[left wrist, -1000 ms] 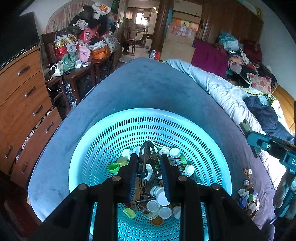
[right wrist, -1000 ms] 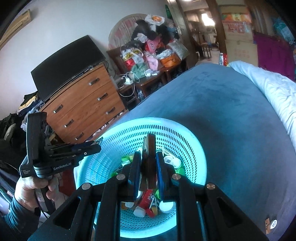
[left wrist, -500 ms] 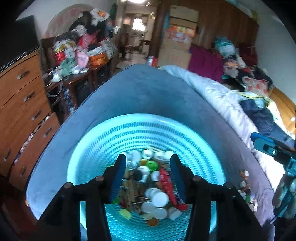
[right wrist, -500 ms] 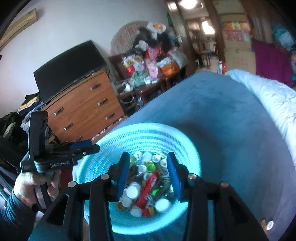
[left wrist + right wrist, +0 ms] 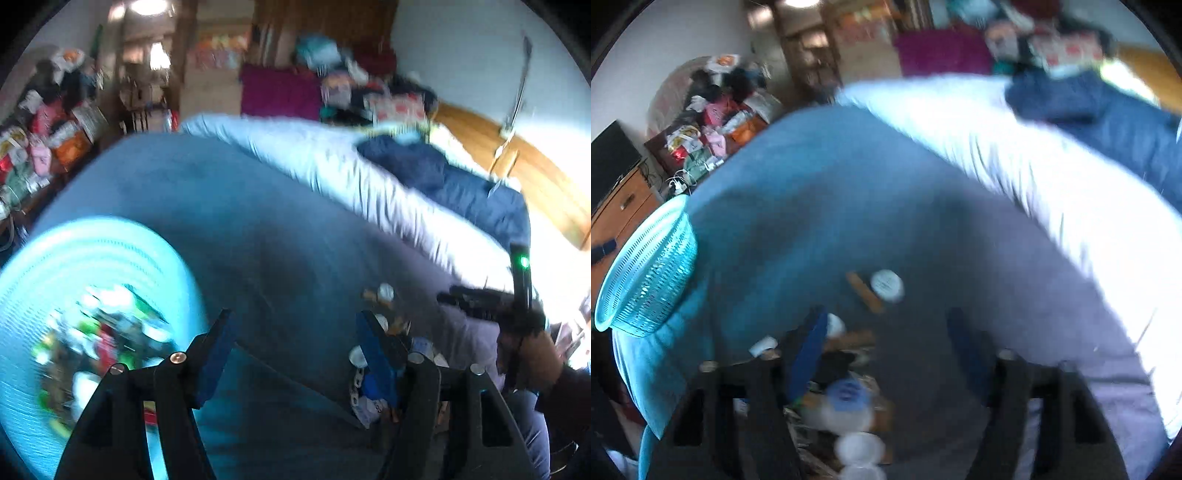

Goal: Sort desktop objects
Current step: 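Move both tools back to the pile on the bedspread, then grasp a white printed cap with the right tool while the left grasps a wooden clothespin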

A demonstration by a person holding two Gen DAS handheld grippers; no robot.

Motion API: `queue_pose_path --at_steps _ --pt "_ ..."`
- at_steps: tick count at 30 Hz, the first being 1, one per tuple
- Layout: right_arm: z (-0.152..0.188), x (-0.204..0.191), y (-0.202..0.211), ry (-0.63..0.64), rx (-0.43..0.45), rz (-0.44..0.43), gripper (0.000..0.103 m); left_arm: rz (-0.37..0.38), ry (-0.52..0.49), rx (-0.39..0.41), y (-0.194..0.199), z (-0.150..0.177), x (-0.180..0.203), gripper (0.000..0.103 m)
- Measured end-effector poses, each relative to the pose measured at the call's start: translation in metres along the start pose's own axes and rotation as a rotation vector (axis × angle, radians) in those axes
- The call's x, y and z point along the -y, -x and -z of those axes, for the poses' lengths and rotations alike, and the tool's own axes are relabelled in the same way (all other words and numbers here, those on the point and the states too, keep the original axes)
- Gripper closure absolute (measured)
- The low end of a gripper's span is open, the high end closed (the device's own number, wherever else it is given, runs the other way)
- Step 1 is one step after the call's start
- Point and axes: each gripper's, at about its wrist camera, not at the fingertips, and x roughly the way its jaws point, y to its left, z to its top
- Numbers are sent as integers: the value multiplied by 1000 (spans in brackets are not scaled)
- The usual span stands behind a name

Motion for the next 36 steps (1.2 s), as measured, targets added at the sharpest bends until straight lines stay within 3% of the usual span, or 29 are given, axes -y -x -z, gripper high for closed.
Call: queue_pose_path --at_steps 4,9,12,18,19,21,29,33,36 --pt "-12 14 -58 70 -78 -13 65 13 47 -71 -42 7 9 34" --pt "-12 6 -100 250 -115 -25 65 1 24 -126 -76 6 11 34" --pt "-15 -3 -105 311 -81 -65 63 -1 19 -152 -93 6 12 34" --pt "-22 -26 -121 395 -57 -111 50 26 1 -190 -117 3 16 34" --pt "-23 -25 -122 397 -59 -107 54 31 -11 -200 -121 1 19 34" --pt "-25 -18 -119 365 -54 -91 75 36 -14 -209 -123 0 22 34" --pt "-1 32 -59 128 75 -92 74 129 66 -262 -185 -20 78 34" --pt "13 48 -41 59 107 -104 74 108 68 -309 -221 -16 111 34" --pt "13 51 -40 43 124 -123 74 33 92 -348 -243 -6 122 34"
